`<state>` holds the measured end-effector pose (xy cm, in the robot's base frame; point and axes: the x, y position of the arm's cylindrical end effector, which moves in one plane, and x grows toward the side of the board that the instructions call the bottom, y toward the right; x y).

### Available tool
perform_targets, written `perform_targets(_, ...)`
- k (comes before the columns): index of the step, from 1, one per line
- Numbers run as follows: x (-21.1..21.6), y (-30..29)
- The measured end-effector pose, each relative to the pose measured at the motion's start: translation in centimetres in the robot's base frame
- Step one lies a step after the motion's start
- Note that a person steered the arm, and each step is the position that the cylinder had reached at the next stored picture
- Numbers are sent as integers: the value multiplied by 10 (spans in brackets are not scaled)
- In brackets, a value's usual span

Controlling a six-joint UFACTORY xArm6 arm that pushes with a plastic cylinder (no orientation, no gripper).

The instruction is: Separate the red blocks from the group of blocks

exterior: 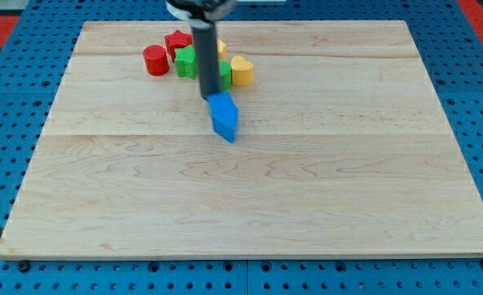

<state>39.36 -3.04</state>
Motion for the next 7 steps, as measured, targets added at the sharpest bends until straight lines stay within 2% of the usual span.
perform_targets(1,5,13)
perform_targets(2,-27,31)
perform_targets(3,-29,-50)
perform_targets(4,-72,-136)
perform_targets(5,-100,-138)
perform_targets(7,-118,-98)
